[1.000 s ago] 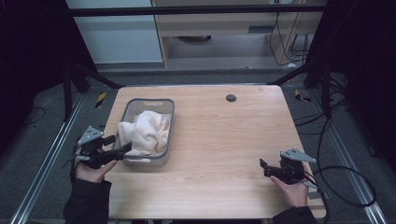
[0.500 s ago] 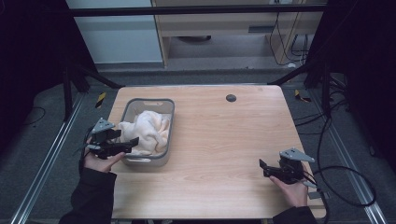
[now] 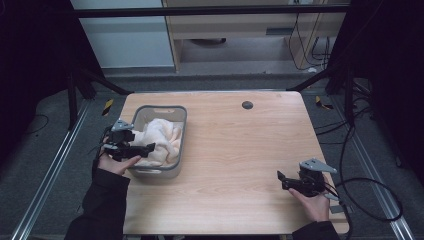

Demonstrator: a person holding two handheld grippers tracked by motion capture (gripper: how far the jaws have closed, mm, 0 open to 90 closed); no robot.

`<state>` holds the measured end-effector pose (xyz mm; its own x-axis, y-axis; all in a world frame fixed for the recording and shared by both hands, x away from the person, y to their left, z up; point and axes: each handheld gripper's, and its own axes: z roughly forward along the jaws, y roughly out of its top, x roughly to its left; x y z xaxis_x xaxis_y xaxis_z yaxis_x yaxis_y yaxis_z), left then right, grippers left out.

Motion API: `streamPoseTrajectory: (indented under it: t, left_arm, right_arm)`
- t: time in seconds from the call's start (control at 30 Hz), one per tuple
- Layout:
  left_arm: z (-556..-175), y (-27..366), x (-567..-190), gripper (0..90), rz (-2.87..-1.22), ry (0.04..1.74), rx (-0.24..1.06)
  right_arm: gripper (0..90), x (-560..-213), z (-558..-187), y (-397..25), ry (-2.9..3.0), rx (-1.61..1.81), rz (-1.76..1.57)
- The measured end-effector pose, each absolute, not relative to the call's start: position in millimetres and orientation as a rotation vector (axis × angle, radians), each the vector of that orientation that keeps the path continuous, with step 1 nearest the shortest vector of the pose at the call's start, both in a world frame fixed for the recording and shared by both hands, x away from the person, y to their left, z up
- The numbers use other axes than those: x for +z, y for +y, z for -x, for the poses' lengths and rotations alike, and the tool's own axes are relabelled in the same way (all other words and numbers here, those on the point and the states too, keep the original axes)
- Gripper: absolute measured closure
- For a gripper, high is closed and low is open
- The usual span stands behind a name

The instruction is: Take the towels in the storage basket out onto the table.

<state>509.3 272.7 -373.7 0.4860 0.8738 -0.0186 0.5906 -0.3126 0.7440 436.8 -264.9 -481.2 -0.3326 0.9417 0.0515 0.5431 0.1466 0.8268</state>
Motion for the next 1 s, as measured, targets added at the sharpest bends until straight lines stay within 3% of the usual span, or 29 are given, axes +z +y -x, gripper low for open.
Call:
streamPoseTrajectory:
  t: [1.0]
  left_arm:
    - [-540.7,257.8,-391.5,9.8,-2.136,1.282,0.481]
  right_arm:
    - [8.3,-483.6,-439.4,-265.4,1.968,1.062,-1.414]
